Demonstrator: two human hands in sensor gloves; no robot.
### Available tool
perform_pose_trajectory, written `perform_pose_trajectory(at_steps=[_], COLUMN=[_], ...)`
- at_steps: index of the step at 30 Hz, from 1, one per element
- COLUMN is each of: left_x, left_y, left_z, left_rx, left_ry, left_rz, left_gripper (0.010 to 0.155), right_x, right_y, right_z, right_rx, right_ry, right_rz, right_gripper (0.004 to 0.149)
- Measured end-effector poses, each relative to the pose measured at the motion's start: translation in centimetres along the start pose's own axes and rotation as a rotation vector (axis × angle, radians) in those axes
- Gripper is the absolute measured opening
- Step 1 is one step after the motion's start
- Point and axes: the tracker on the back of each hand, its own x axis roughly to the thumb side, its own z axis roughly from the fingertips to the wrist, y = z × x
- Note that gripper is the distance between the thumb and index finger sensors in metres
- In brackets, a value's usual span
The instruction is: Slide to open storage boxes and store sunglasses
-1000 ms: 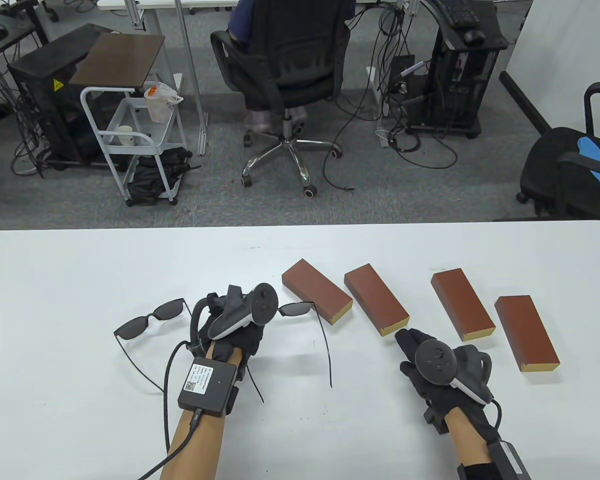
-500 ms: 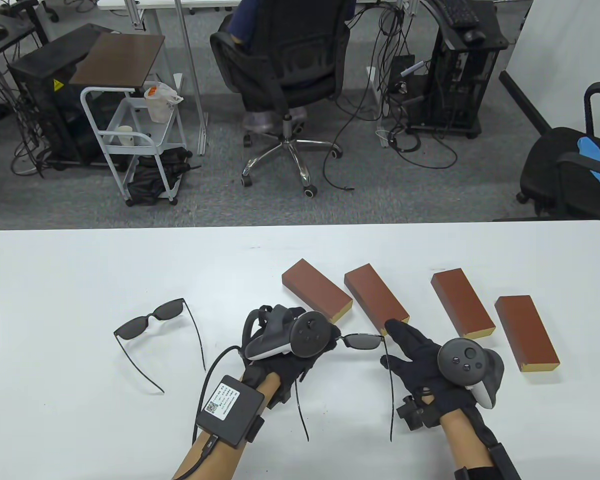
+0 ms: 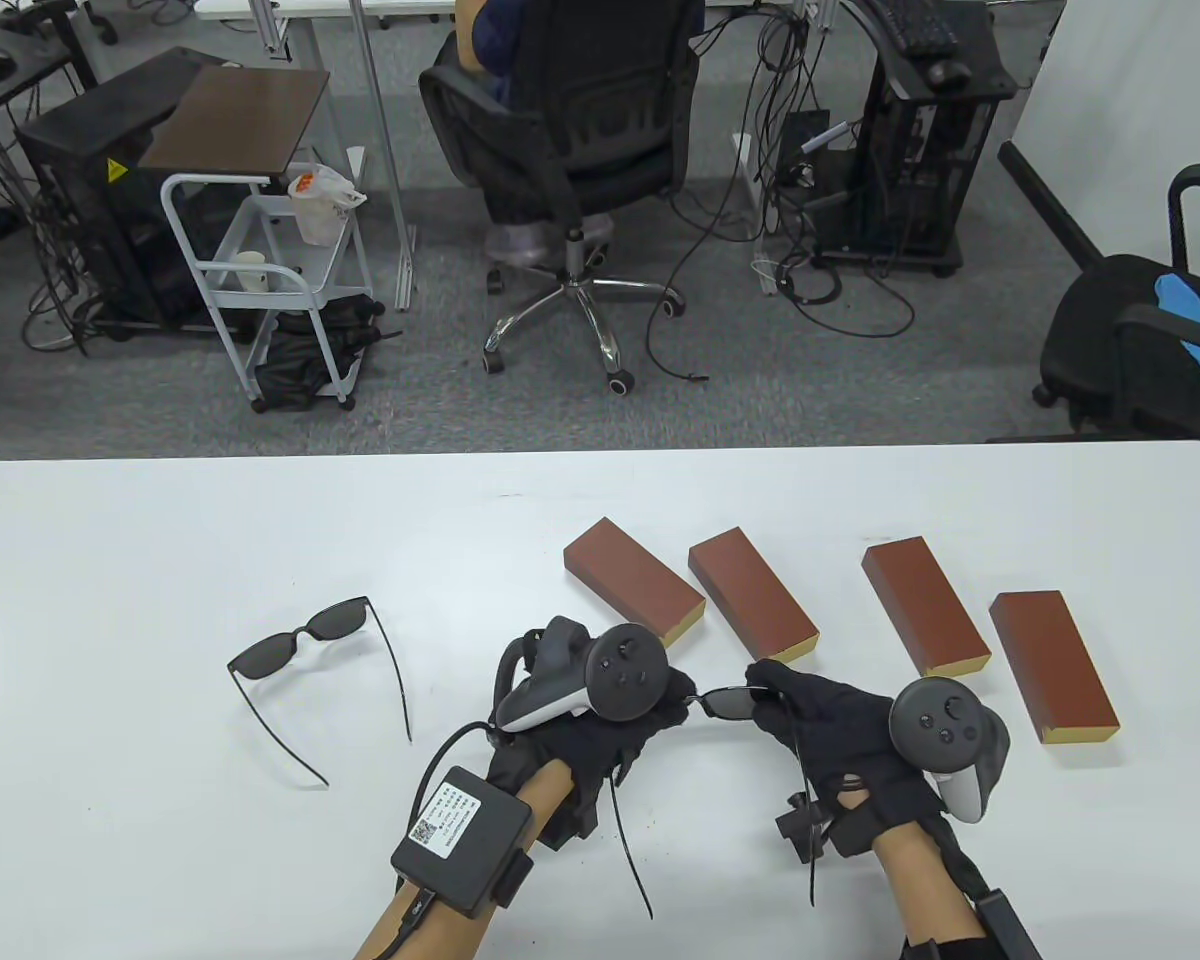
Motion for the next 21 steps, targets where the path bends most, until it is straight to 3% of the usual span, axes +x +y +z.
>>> perform_pose_trajectory(at_steps=[5, 8, 12, 16, 21], left_x=[-2.6, -4.1, -4.9, -5.0, -4.7], left_y=[-0.2, -1.4, -3.4, -5.3, -6.8], left_z=[1.2, 2.3, 3.3, 4.0, 4.5], left_rx=[0.039, 0.089, 0.132, 0.202, 0.257], left_ry=[0.053, 0.048, 0.007, 0.009, 0.056], left_rz=[0.405, 0.784, 1.136, 1.331, 1.381], left_gripper=[0.049, 0.059, 0.069, 0.072, 0.073], right_x=[0.2, -0.1, -0.1, -0.1, -0.2], right_y=[-0.7, -0.9, -0.5, 0.1, 0.8], right_z=[0.2, 0.5, 1.0, 1.5, 2.0], right_rx=[-0.094, -0.144, -0.174, -0.179, -0.158], right_ry=[0.043, 0.126, 0.219, 0.302, 0.343], right_rz=[-0.002, -0.071, -0.14, -0.22, -0.265], right_gripper=[0.041, 0.042, 0.046, 0.049, 0.056])
